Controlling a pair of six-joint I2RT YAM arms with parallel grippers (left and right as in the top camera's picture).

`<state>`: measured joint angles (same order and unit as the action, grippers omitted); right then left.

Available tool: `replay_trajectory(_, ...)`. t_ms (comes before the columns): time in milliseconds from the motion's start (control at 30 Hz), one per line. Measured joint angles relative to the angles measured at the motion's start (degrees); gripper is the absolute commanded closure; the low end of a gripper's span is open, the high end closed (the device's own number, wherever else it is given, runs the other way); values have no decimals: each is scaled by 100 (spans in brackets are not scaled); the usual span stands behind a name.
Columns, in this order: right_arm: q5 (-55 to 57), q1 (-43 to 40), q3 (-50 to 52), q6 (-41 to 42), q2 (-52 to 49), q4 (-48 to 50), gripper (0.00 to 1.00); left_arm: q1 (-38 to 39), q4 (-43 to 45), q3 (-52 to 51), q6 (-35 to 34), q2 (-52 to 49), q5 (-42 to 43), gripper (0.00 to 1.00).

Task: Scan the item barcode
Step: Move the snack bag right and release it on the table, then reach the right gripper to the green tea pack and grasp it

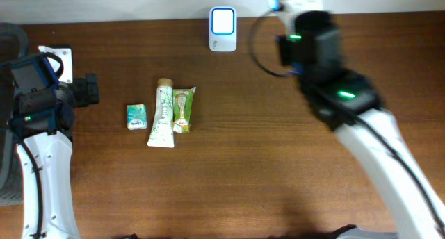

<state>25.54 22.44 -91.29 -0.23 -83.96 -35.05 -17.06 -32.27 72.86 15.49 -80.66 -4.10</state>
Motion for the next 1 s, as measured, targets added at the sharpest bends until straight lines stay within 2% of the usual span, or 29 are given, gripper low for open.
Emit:
replay_trajectory(67, -765, -844, 37, 1167, 450, -1582, 96, 0, 2, 0, 0, 0, -2, 1)
replay_trajectory(100, -1158, -1408, 111, 1707, 404, -2028, 96, 0, 0, 0, 0, 0, -2, 1)
replay_trajectory(167, -1873, -2188, 428, 2081, 289, -2063, 96, 0, -4, 0, 0, 0, -2, 1)
replay_trajectory(267, -2938, -3512, 1453, 2459, -94, -1150, 96, 0, 0, 0, 0, 0, -2, 1)
replay_trajectory(367, -3685, -4336, 2745, 2706, -236, 470, 96, 0, -9, 0, 0, 0, 0, 1)
replay_trajectory(400, -3766, -4507, 3126, 2750, -247, 949, 92, 0, -2, 0, 0, 0, 0, 1)
replay_trajectory(433, -3812, -4638, 3499, 2778, -254, 1311, 63, 0, 2, 0, 0, 0, -2, 1)
replay_trajectory(500, -3779, -4677, 3926, 2837, -254, 1519, 28, 0, -7, 0, 0, 0, -2, 1)
replay_trajectory(533, -3722, -4677, 4085, 2752, -254, 1373, 22, 0, -4, 0, 0, 0, 0, 1)
replay_trajectory(600, -3698, -4677, 4019, 2675, -254, 911, 19, 0, -7, 0, 0, 0, -2, 1)
replay_trajectory(667, -3685, -4677, 3661, 2573, -234, -109, 14, 0, 2, 0, 0, 0, -2, 1)
replay_trajectory(700, -3683, -4671, 3285, 2459, -216, -723, 5, 0, -2, 0, 0, 0, 0, 1)
replay_trajectory(733, -3657, -4649, 2813, 2352, -190, -1259, 0, 0, -11, 0, 0, 0, -4, 1)
replay_trajectory(800, -3639, -4581, 2081, 2146, -162, -2052, 1, 0, 11, 0, 0, 0, -2, 1)
replay_trajectory(867, -3770, -4468, 1593, 2026, -103, -2247, 1, 0, 0, 0, 0, 0, -2, 1)
replay_trajectory(967, -4741, -4006, 1624, 1947, -105, -1600, 0, 0, 7, 0, 0, 0, -2, 1)
replay_trajectory(1000, -5125, -3567, 1759, 1928, -155, -1147, 7, 0, 2, 0, -2, 0, -2, 1)
